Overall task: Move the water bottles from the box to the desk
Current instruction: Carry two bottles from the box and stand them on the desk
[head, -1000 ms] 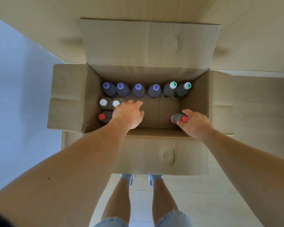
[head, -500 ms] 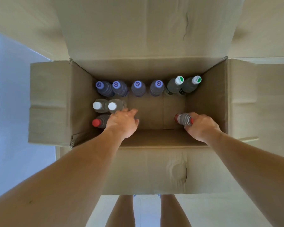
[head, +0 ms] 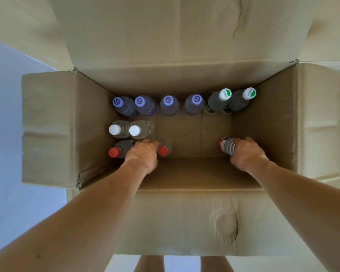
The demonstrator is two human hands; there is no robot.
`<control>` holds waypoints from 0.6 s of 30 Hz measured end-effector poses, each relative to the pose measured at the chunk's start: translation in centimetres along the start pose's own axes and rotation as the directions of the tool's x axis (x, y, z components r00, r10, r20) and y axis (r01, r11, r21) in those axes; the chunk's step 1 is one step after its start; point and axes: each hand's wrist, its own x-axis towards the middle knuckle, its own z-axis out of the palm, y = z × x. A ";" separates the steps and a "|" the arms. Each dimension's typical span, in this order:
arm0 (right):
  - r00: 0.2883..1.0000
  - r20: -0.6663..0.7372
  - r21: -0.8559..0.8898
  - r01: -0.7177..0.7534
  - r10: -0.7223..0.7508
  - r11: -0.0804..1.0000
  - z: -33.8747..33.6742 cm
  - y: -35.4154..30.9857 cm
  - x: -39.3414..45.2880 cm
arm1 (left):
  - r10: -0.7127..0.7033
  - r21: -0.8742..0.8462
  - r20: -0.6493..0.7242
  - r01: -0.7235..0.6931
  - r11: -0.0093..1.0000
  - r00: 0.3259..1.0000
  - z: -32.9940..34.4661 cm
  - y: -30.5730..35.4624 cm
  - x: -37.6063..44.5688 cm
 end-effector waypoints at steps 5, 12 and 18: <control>0.999 -0.006 -0.045 0.032 -0.032 0.998 0.7 0.4 1.7 | -0.066 0.064 0.016 0.064 0.996 0.998 0.7 -0.3 1.6; 0.996 -0.020 -0.121 0.083 -0.086 0.989 1.5 1.2 3.8 | -0.057 0.154 0.028 0.052 0.987 0.998 2.0 -0.7 3.1; 0.991 -0.081 -0.098 0.101 -0.109 0.990 2.5 1.7 4.9 | -0.076 0.170 0.029 0.070 0.983 0.997 2.5 -0.9 3.9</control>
